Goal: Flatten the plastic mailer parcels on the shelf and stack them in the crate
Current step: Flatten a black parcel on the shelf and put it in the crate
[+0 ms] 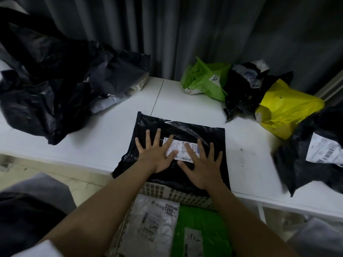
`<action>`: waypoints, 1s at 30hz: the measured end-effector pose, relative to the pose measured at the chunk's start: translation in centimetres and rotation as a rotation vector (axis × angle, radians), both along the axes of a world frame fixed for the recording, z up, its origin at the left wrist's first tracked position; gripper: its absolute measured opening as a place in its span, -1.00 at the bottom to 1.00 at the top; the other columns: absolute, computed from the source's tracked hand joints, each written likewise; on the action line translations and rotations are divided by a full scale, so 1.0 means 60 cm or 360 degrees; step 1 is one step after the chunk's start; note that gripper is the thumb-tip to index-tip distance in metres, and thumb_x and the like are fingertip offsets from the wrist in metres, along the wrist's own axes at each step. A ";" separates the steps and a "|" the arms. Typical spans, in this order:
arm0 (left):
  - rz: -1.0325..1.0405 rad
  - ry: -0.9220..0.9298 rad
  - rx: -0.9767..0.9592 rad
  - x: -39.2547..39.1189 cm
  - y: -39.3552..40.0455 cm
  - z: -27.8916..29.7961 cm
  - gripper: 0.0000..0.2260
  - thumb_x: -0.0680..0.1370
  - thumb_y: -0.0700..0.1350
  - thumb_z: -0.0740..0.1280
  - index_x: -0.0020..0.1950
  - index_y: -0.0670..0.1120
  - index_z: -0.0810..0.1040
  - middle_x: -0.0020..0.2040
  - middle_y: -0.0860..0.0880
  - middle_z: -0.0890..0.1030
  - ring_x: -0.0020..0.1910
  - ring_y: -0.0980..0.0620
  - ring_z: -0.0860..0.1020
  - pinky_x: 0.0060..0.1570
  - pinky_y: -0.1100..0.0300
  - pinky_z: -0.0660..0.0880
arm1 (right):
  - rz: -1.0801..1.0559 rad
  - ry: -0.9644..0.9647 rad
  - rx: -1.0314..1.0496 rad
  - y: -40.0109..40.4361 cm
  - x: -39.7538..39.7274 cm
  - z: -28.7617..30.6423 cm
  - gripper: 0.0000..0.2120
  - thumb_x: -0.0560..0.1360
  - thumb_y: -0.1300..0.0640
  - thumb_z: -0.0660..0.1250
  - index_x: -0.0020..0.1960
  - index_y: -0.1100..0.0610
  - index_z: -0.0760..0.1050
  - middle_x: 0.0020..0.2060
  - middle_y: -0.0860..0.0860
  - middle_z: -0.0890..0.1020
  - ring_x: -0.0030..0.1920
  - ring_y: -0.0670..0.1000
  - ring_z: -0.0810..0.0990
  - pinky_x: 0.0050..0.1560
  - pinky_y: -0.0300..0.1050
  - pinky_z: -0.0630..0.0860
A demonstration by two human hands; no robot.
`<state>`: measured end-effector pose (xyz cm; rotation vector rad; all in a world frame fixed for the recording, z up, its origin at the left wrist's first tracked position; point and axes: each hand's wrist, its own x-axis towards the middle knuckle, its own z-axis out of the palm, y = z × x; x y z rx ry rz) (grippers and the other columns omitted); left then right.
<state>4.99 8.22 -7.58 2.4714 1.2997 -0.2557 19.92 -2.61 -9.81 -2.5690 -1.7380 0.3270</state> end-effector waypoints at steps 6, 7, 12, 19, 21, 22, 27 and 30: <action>-0.0023 -0.0030 0.0115 -0.026 -0.036 -0.026 -0.44 0.55 0.36 -0.17 0.51 0.29 -0.25 0.54 0.03 -0.34 0.48 -0.18 -0.40 0.35 -0.35 -0.35 | -0.0026 -0.0019 -0.0023 -0.001 -0.003 -0.001 -0.28 0.38 -0.53 -0.22 0.48 -0.36 -0.26 0.53 -0.08 -0.28 0.50 0.22 -0.34 0.41 0.35 -0.36; -0.0025 -0.0038 0.0163 -0.027 -0.037 -0.030 -0.45 0.56 0.35 -0.17 0.51 0.28 -0.25 0.54 0.03 -0.33 0.48 -0.18 -0.39 0.36 -0.36 -0.34 | -0.0023 -0.0006 -0.0034 0.000 -0.002 -0.001 -0.29 0.38 -0.53 -0.21 0.48 -0.36 -0.26 0.53 -0.07 -0.29 0.50 0.22 -0.35 0.40 0.35 -0.36; -0.0015 -0.0062 0.0271 -0.027 -0.039 -0.040 -0.45 0.55 0.36 -0.22 0.51 0.28 -0.25 0.55 0.02 -0.29 0.50 -0.19 -0.36 0.35 -0.36 -0.33 | 0.0028 0.0036 -0.0081 -0.009 0.002 0.013 -0.27 0.38 -0.53 -0.22 0.48 -0.34 -0.30 0.51 -0.07 -0.36 0.48 0.22 -0.40 0.41 0.33 -0.37; -0.0015 -0.0047 0.0304 -0.027 -0.040 -0.045 -0.45 0.56 0.35 -0.19 0.51 0.27 -0.25 0.55 0.02 -0.29 0.50 -0.19 -0.35 0.37 -0.36 -0.30 | 0.0004 -0.0081 0.0055 -0.053 -0.015 -0.010 -0.28 0.38 -0.50 -0.31 0.49 -0.31 -0.30 0.53 -0.07 -0.29 0.51 0.22 -0.32 0.43 0.31 -0.32; -0.0007 -0.0045 0.0305 -0.027 -0.039 -0.045 -0.45 0.56 0.35 -0.19 0.51 0.28 -0.25 0.56 0.02 -0.29 0.50 -0.18 -0.35 0.37 -0.37 -0.29 | -0.0009 -0.0088 0.0078 -0.053 -0.015 -0.011 -0.26 0.37 -0.51 -0.34 0.50 -0.31 -0.28 0.54 -0.07 -0.27 0.51 0.21 -0.30 0.42 0.31 -0.31; -0.0005 -0.0043 0.0291 -0.028 -0.039 -0.044 -0.45 0.55 0.35 -0.19 0.51 0.28 -0.24 0.56 0.02 -0.28 0.50 -0.18 -0.35 0.37 -0.37 -0.29 | -0.0006 -0.0081 0.0071 -0.052 -0.016 -0.010 -0.25 0.35 -0.51 -0.35 0.50 -0.31 -0.27 0.54 -0.07 -0.26 0.51 0.21 -0.30 0.42 0.31 -0.32; 0.0183 -0.0326 -0.0036 -0.024 -0.026 -0.012 -0.49 0.57 0.34 -0.08 0.52 0.29 0.01 0.57 0.03 -0.23 0.52 -0.07 -0.31 0.39 -0.25 -0.34 | -0.0141 0.0162 0.0166 -0.045 -0.008 0.012 -0.26 0.40 -0.52 -0.17 0.51 -0.27 0.00 0.56 -0.05 -0.04 0.53 0.13 -0.13 0.45 0.22 -0.18; 0.0604 -0.0414 0.0220 -0.044 -0.009 0.001 -0.46 0.61 0.20 0.07 0.55 0.07 0.06 0.57 -0.13 -0.11 0.54 -0.15 -0.13 0.42 -0.22 -0.13 | -0.0485 0.0208 0.0277 -0.049 0.011 0.032 -0.43 0.57 -0.24 0.10 0.52 -0.09 0.12 0.51 0.09 0.10 0.45 0.17 0.08 0.40 0.13 0.07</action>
